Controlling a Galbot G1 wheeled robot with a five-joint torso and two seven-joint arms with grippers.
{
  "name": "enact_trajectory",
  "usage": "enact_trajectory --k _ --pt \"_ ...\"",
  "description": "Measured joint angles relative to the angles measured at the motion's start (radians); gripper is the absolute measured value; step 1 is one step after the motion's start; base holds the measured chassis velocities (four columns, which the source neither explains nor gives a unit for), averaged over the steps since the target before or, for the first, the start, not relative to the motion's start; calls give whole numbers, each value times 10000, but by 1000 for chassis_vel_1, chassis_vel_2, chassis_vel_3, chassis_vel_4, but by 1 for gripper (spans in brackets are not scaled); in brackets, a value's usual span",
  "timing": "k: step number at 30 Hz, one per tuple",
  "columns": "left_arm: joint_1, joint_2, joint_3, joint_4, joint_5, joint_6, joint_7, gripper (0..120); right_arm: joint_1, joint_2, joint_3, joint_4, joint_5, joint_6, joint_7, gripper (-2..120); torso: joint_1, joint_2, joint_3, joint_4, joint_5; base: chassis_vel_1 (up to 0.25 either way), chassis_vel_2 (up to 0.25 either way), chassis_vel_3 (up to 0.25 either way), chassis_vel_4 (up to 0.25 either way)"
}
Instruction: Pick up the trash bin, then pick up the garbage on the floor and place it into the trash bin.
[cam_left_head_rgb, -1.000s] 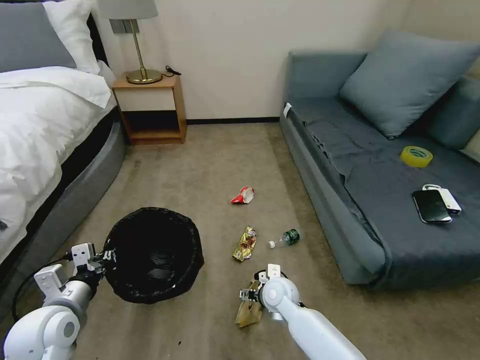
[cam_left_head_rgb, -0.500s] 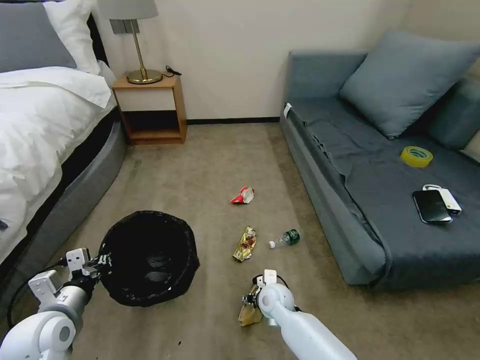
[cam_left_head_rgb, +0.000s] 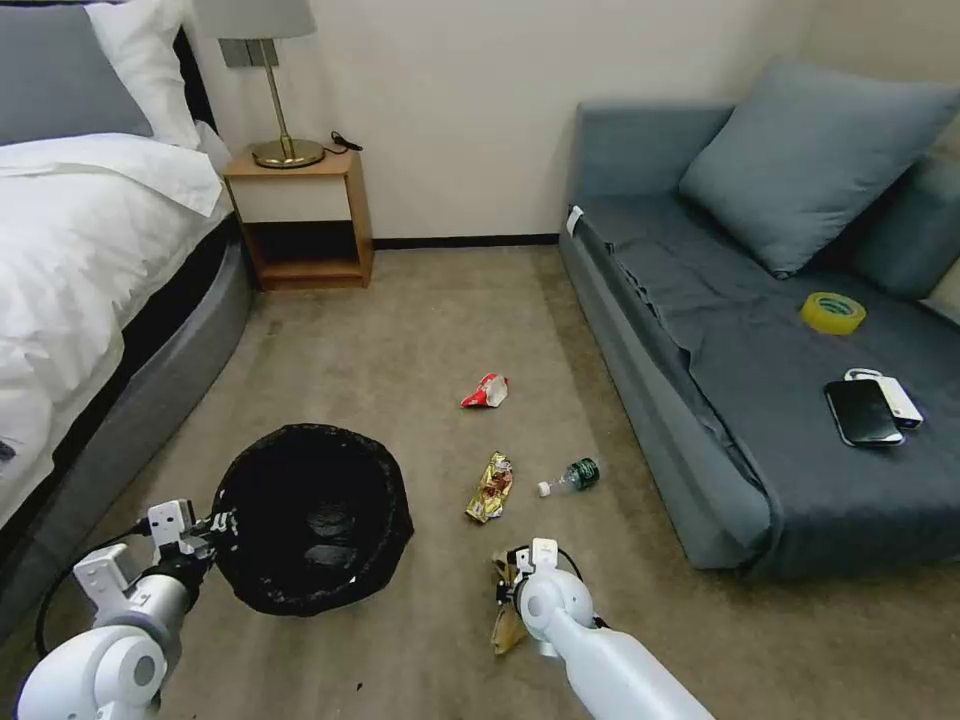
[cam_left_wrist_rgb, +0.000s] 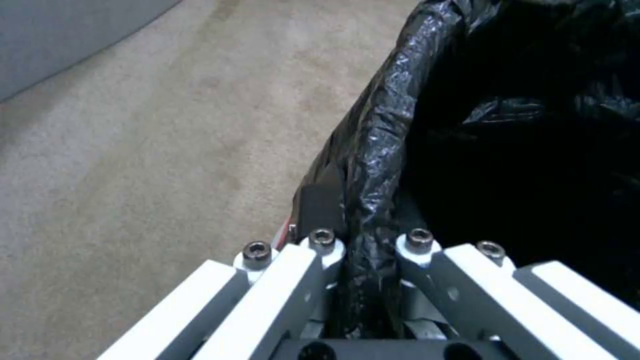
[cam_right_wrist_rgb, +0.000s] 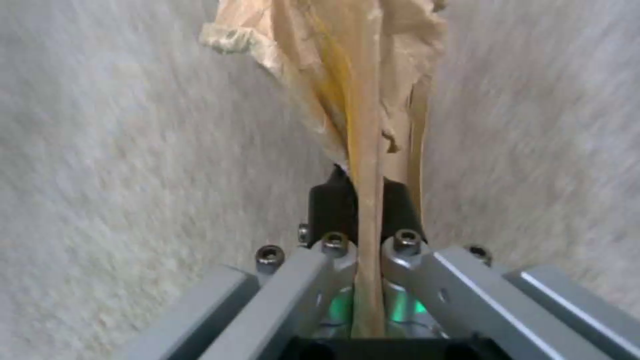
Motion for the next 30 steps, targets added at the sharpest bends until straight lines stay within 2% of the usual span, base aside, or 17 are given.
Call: enact_trajectory --k 6,9,10,14,15,18,19,21,23,24,26,30 --pt "88 -1 103 -35 -21 22 -9 3 113 -256 314 1020 -59 436 85 0 0 0 0 0 -1 0 0 0 0" --pt "121 52 200 41 -98 40 -19 3 193 -529 443 2450 -20 813 84 0 0 0 0 1 0 0 0 0 0" --pt "121 52 200 41 -98 40 -19 3 193 -529 443 2450 -20 813 84 0 0 0 0 1 0 0 0 0 0" --pt "67 80 537 96 -223 211 -106 3 330 -992 468 4450 -66 1366 -582 0 0 1 0 0 -2 0 0 0 0" --pt "67 80 537 96 -223 211 -106 3 330 -992 468 4450 -66 1366 -582 0 0 1 0 0 -2 0 0 0 0" --pt "7 65 815 69 -232 334 -241 3 525 -1618 249 5745 -304 1901 -1388 0 0 0 0 1 -1 0 0 0 0" --pt "7 65 815 69 -232 334 -241 3 525 -1618 249 5745 -304 1901 -1388 0 0 0 0 1 -1 0 0 0 0" --pt "-31 39 983 33 -232 399 -325 3 575 -2028 98 6453 -546 2262 -2074 0 0 1 0 0 -2 0 0 0 0" --pt "-54 7 1170 -29 -291 507 -409 3 500 -2392 -197 7054 -1042 2929 -3291 0 0 1 0 0 -1 0 0 0 0" --pt "-54 7 1170 -29 -291 507 -409 3 500 -2392 -197 7054 -1042 2929 -3291 0 0 1 0 0 -1 0 0 0 0" --pt "-67 1 1413 -112 -361 641 -467 3 285 -2608 -655 7435 -1744 3287 -4265 0 0 1 0 0 -1 0 0 0 0" --pt "-73 23 1700 -226 -474 780 -542 3 96 -2685 -1191 7537 -2609 3502 -4964 0 0 0 0 0 -1 0 0 0 0"
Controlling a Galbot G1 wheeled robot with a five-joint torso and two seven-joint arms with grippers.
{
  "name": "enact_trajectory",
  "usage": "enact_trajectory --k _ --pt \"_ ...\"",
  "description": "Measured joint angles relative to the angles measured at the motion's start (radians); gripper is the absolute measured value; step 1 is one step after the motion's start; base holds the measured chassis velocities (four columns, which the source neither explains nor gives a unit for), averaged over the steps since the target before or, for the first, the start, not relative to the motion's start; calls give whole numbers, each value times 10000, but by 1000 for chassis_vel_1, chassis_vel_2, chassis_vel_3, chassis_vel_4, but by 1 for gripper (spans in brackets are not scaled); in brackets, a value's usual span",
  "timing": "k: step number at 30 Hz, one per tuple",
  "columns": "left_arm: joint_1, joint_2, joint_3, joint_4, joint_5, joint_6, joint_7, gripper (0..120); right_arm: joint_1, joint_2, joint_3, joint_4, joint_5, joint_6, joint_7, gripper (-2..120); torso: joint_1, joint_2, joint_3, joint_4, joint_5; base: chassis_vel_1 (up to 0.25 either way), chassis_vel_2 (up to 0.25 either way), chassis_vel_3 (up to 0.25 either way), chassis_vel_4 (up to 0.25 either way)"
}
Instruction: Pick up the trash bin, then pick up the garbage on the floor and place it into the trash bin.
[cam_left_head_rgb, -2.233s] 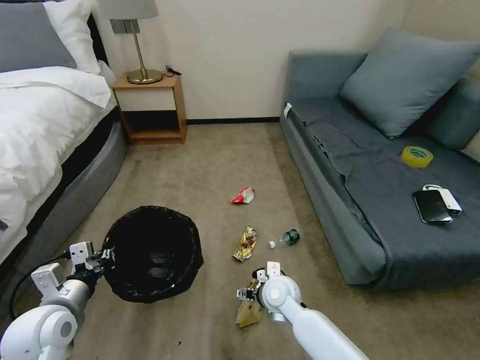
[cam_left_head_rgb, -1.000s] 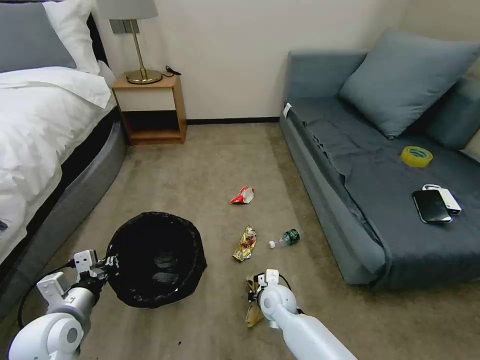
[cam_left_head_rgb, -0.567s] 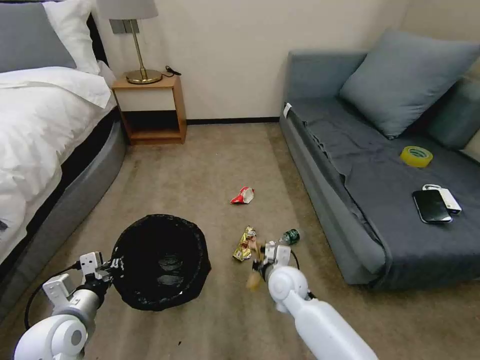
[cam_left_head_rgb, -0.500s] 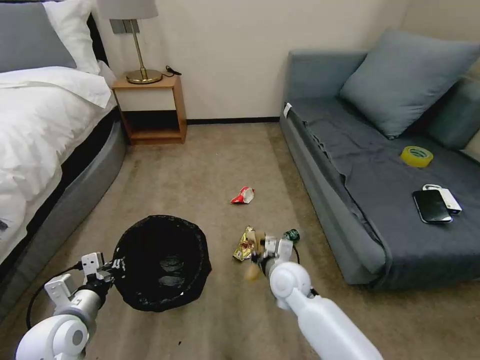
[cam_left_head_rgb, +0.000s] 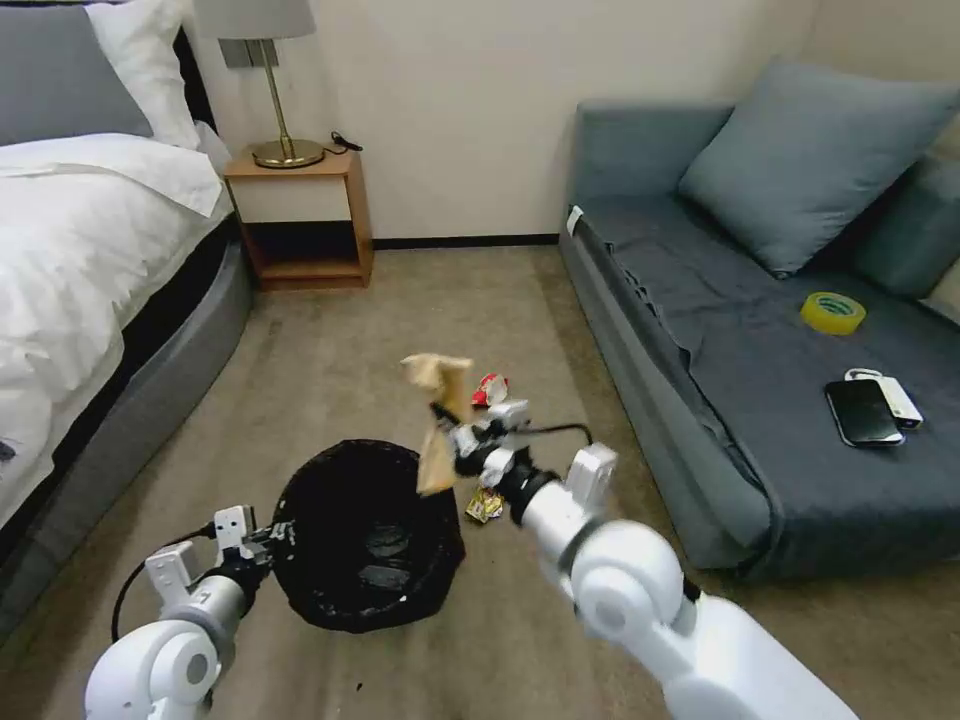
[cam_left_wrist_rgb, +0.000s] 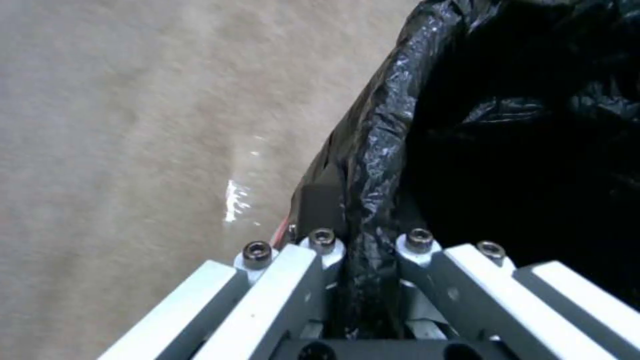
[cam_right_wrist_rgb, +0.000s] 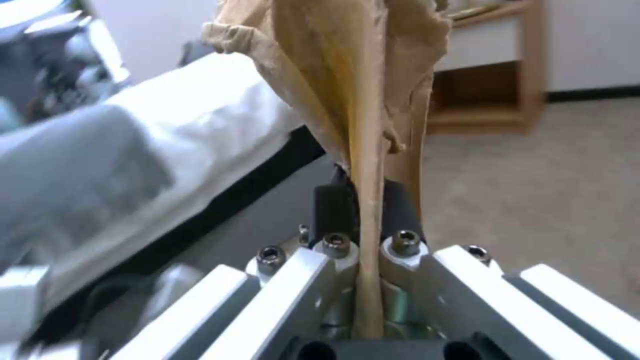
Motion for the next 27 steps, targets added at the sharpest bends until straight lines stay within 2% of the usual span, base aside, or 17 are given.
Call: enact_trajectory --k 5,9,18,20,21,24,25,27 --pt "46 12 435 -250 -100 169 -87 3 -90 326 -716 -638 -1248 285 -860 0 0 0 -1 0 0 0 0 0 0" --pt "108 -23 602 -445 -235 274 -111 3 -66 579 -919 -1216 -1649 350 -1124 0 0 0 0 0 0 0 0 0 0" --pt "86 57 720 -578 -667 433 -301 3 -376 630 -825 -2184 -2457 647 -1472 1 0 0 0 1 0 0 0 0 0" --pt "75 50 725 -614 -837 471 -390 3 -593 593 -684 -2302 -2697 690 -1537 8 0 1 -1 0 -1 0 0 0 0" --pt "75 50 725 -614 -837 471 -390 3 -593 593 -684 -2302 -2697 690 -1537 8 0 1 -1 0 -1 0 0 0 0" --pt "66 33 725 -636 -942 494 -420 3 -901 553 -442 -2448 -3097 768 -1788 23 0 1 0 0 -1 0 0 0 0" --pt "66 33 725 -636 -942 494 -420 3 -901 553 -442 -2448 -3097 768 -1788 23 0 1 0 0 -1 0 0 0 0" --pt "33 29 723 -628 -980 498 -424 3 -1044 566 -357 -2538 -3400 840 -1864 32 0 0 0 0 0 0 0 0 0"
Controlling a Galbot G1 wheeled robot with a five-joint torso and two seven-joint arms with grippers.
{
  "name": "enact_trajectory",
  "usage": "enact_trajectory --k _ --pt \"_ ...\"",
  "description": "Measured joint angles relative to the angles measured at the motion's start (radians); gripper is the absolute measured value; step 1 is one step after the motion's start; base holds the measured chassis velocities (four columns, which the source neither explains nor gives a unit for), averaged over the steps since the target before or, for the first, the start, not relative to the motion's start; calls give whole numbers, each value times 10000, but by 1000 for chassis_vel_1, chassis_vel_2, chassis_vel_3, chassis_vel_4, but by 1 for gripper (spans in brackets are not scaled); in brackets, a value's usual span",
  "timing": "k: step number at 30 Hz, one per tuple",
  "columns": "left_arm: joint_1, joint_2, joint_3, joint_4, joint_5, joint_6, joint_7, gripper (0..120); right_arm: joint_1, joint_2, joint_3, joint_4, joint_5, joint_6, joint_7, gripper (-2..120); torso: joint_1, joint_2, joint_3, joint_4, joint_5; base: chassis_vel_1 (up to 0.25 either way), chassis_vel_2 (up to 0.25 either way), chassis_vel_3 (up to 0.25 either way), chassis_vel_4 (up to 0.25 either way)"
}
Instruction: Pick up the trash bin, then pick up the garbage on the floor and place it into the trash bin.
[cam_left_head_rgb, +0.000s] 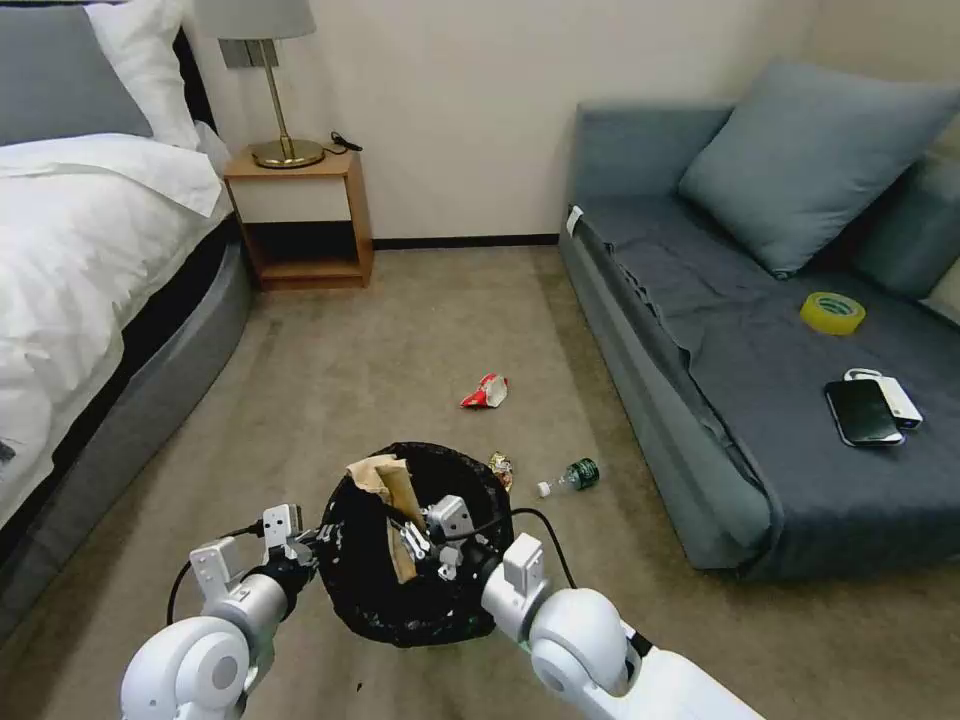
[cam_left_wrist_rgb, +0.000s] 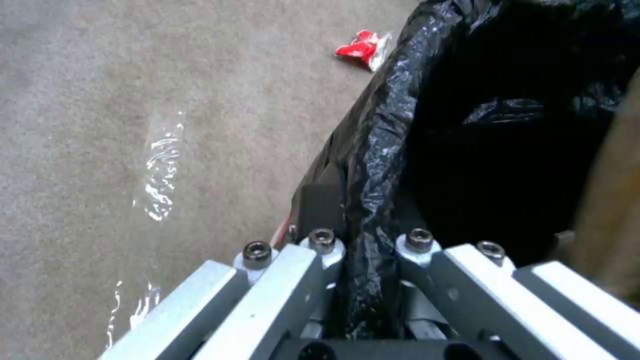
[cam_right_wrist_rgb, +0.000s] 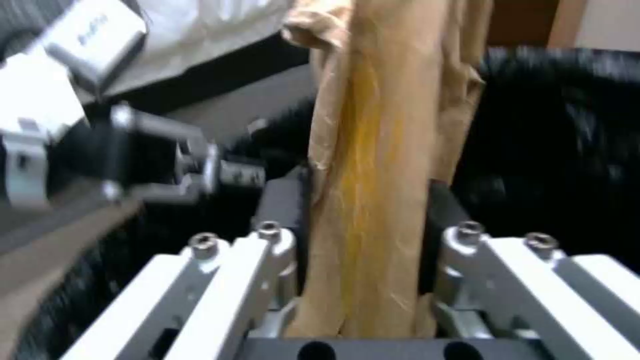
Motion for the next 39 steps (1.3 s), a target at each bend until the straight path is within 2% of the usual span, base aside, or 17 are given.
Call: enact_trajectory --k 2,3,7,8,13,14,17,24,28,33,39 --pt "-15 -39 2 1 -12 0 -14 3 -66 -29 37 38 -84 1 23 42 0 0 0 0 -1 0 0 0 0" --pt "-15 -39 2 1 -12 0 -14 3 -66 -29 37 38 -84 1 23 42 0 0 0 0 -1 0 0 0 0" --pt "-38 -118 25 0 -12 5 -28 3 -280 -85 259 212 -625 -4 72 61 0 0 0 0 0 0 0 0 0" --pt "-38 -118 25 0 -12 5 -28 3 -280 -85 259 212 -625 -4 72 61 0 0 0 0 0 0 0 0 0" --pt "-64 -65 -46 -12 23 -7 -46 3 -795 -106 773 560 -1842 188 199 82 0 0 0 1 0 0 0 0 0" --pt "-64 -65 -46 -12 23 -7 -46 3 -795 -106 773 560 -1842 188 199 82 0 0 0 1 0 0 0 0 0" --pt "-65 -56 -221 8 214 -102 -49 3 -1350 22 1295 755 -2684 698 606 96 0 0 0 0 0 0 0 0 0" --pt "-58 -112 -463 12 826 -297 132 3 -2457 202 2335 841 -4018 1654 1682 100 0 0 0 2 -1 0 0 0 0" --pt "-89 -228 -575 100 2047 -787 204 3 -3422 639 3728 982 -4733 2246 2477 100 -1 0 0 0 -1 0 0 0 0" --pt "-30 -269 -784 127 2176 -891 228 3 -4098 1179 4823 1373 -4792 2350 2746 100 -1 0 0 0 -1 0 0 0 0" --pt "-39 -242 -1089 121 2066 -908 269 3 -4659 1372 5286 1589 -4768 2560 2857 100 0 0 0 1 -2 0 0 0 0"
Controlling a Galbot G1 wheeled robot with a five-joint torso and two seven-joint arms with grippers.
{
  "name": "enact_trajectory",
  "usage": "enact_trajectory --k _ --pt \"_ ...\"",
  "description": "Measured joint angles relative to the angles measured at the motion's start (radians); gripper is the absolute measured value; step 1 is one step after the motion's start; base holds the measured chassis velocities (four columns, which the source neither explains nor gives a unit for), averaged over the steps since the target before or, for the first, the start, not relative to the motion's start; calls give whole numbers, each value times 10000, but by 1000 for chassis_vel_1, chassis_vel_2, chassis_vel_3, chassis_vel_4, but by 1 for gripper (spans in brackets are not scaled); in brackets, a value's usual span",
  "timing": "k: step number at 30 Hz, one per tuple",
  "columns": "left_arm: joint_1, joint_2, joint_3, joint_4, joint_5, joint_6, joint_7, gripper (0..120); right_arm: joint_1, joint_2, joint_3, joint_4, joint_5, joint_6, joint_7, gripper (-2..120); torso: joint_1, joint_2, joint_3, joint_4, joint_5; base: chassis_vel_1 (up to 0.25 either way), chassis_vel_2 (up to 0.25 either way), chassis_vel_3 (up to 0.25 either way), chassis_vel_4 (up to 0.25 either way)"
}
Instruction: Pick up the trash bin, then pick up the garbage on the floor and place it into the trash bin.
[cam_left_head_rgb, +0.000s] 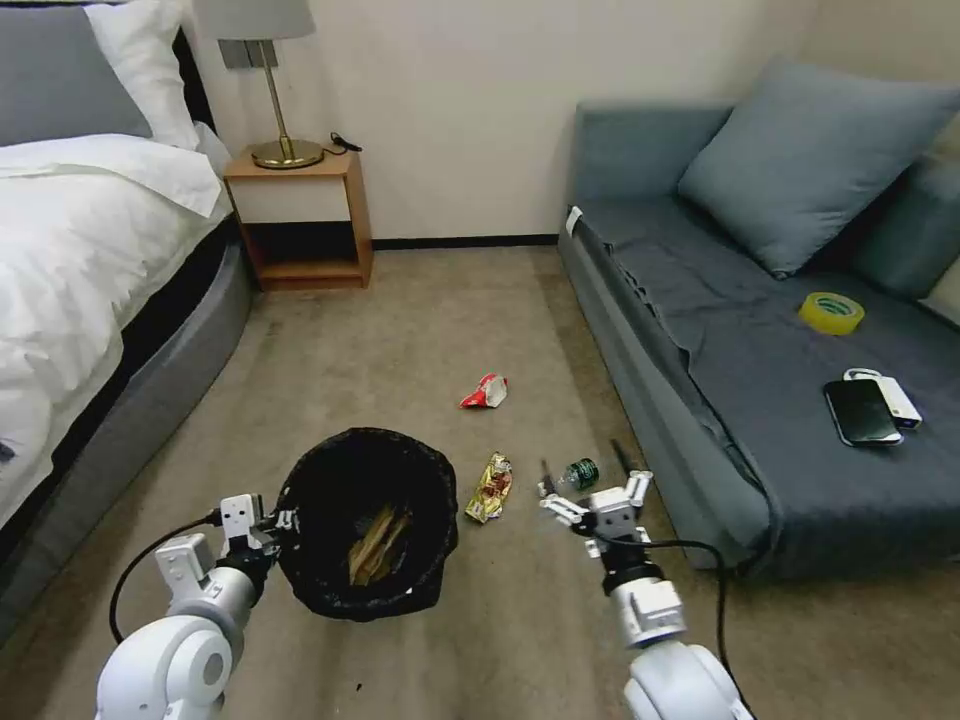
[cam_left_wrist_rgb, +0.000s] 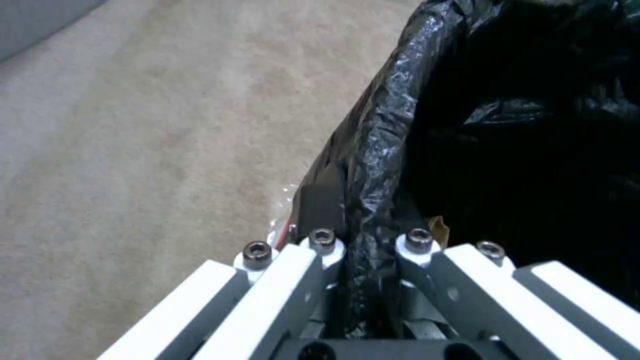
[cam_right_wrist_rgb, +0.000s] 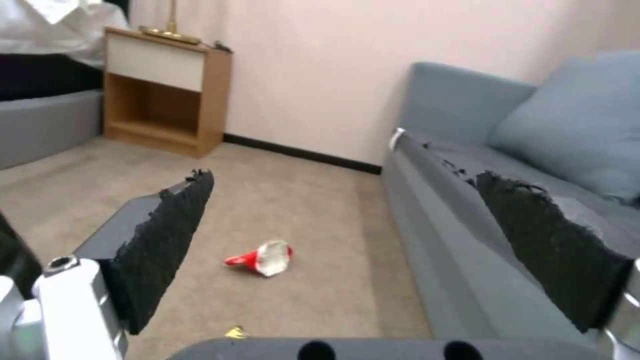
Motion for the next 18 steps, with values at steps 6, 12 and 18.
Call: enact_trajectory --k 6,12,18 --pt "-11 1 -285 -36 -253 37 16 3 -738 277 327 182 -314 199 10 100 0 -1 0 0 0 0 0 0 0" --pt "-65 0 -490 -19 -476 49 16 3 -1238 386 343 233 -868 327 35 100 -1 0 1 0 0 0 0 0 0" --pt "-99 34 -628 63 -574 34 48 3 -1342 429 352 260 -1363 308 -26 100 -1 0 1 0 0 0 0 0 0"
